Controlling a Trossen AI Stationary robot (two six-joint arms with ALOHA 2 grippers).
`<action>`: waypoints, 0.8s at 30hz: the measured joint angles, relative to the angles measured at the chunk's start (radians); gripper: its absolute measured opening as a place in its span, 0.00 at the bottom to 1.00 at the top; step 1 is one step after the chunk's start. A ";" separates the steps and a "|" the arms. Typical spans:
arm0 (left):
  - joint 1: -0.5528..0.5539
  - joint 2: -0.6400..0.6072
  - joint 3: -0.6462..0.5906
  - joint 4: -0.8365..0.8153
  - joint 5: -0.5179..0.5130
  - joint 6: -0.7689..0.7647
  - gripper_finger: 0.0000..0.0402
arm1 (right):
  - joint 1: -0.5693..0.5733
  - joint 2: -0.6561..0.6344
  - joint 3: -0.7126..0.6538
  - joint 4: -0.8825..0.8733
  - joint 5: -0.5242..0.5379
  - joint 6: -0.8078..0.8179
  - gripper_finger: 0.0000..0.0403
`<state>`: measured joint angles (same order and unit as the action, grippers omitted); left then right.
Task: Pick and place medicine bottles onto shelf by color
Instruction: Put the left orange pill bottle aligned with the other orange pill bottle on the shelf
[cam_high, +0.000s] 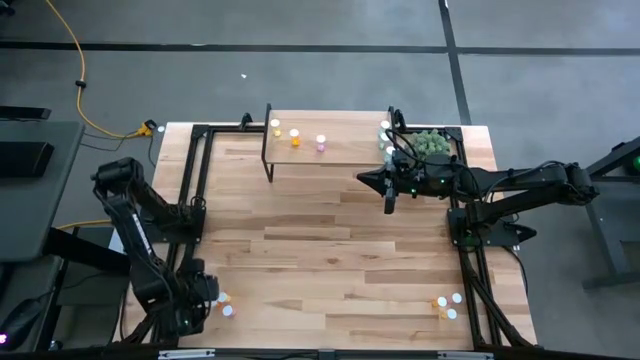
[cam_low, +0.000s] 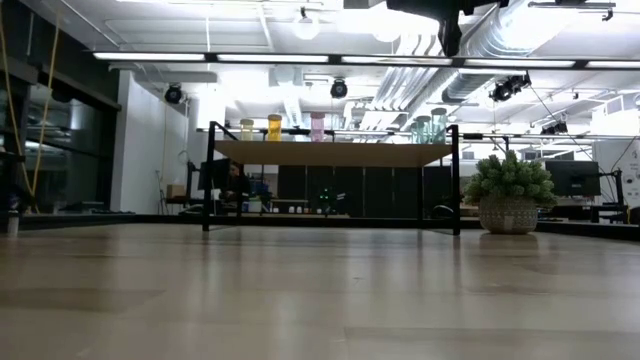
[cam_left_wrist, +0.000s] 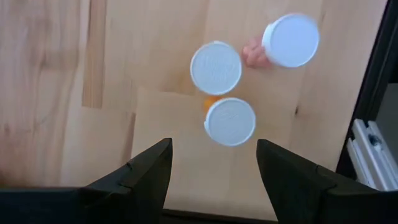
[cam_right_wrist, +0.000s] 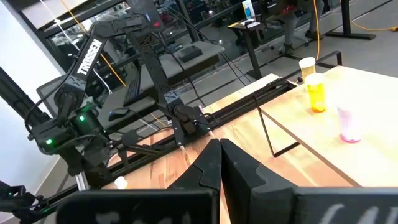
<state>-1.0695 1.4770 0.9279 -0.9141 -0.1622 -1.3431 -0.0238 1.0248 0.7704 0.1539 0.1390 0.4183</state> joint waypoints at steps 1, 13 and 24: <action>0.000 0.006 0.000 0.002 0.006 -0.003 0.56 | 0.000 0.000 0.000 0.000 0.000 0.000 0.00; 0.001 0.016 0.000 0.052 -0.057 0.025 0.56 | 0.000 0.000 0.000 0.000 0.000 0.000 0.00; 0.006 0.018 -0.017 0.090 -0.045 0.029 0.56 | 0.000 0.000 0.000 0.000 0.000 0.000 0.00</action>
<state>-1.0634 1.4952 0.9111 -0.8242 -0.2074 -1.3142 -0.0236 1.0248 0.7704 0.1535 0.1392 0.4183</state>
